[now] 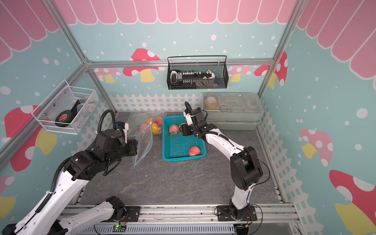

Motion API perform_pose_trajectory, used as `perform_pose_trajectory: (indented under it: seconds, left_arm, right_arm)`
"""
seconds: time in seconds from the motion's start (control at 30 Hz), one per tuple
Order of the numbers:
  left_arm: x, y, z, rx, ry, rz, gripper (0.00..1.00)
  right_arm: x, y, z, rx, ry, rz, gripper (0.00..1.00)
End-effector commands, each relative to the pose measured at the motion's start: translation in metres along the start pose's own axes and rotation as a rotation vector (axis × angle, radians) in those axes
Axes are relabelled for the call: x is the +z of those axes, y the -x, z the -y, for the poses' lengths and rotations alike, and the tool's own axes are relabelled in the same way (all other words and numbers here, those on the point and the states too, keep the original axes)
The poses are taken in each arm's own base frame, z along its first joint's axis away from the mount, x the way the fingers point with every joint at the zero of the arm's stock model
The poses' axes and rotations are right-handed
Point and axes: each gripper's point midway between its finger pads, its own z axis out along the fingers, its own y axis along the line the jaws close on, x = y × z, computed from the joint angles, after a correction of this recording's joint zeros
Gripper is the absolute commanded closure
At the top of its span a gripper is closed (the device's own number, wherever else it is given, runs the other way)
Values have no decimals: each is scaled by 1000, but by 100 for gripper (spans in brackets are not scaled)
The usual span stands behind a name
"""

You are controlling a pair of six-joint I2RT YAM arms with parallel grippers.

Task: Place the peach in a zip-top bag and seal the zipper
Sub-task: Place the peach in the zipper food storage bag.

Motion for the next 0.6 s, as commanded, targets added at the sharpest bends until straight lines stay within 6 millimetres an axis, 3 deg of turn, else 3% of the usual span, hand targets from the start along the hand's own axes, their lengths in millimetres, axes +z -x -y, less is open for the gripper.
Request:
perform_pose_trajectory:
  seconds: [0.0, 0.13, 0.33, 0.57]
  left_arm:
    - [1, 7, 1, -18, 8, 26, 100]
    - [6, 8, 2, -35, 15, 26, 100]
    - [11, 14, 5, -74, 11, 43, 100]
    - [14, 19, 8, -94, 10, 47, 100]
  right_arm:
    - [-32, 38, -46, -29, 224, 179, 39]
    - [-63, 56, -83, -80, 344, 261, 39]
    - [-97, 66, -143, -194, 481, 322, 39]
    - [-109, 58, -208, -270, 635, 322, 39]
